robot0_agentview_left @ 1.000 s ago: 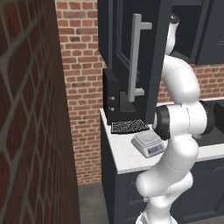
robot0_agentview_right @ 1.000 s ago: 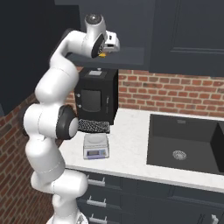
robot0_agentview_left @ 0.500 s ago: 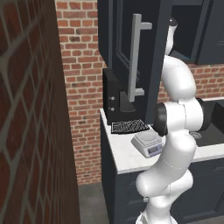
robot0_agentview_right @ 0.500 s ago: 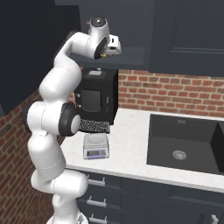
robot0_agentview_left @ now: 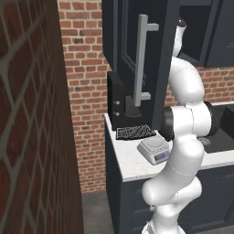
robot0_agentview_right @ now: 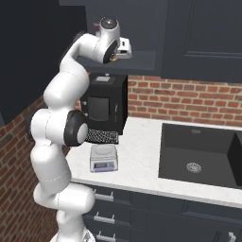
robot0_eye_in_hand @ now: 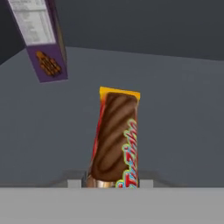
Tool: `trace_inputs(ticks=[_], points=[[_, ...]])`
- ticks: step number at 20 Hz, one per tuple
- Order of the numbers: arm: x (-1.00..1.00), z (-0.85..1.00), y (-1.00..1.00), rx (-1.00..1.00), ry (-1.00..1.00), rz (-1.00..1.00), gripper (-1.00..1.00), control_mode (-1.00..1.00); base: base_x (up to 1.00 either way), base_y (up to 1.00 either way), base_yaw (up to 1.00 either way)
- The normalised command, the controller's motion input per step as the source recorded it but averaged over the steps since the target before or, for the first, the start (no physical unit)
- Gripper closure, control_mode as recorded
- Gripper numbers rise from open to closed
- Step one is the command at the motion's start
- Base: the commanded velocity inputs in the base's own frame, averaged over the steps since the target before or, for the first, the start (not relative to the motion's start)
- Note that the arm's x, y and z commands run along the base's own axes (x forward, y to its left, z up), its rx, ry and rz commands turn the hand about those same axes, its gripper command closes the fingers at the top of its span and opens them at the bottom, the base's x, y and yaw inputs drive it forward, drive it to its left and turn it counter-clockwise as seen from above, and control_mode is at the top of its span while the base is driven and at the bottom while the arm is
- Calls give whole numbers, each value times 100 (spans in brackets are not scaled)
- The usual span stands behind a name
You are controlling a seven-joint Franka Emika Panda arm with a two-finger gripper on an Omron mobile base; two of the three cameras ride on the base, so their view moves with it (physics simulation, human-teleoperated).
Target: Pick the bar and place it on the digital scale for weighing, and close the cabinet.
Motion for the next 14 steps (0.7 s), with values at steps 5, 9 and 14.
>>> trace_inputs(ticks=[5, 9, 14], points=[[-42, -19, 0, 0, 0, 1, 100, -100, 0, 0, 0], [-100, 0, 0, 1, -1, 0, 100, -100, 0, 0, 0], [-100, 2, 0, 15, -4, 0, 100, -100, 0, 0, 0]])
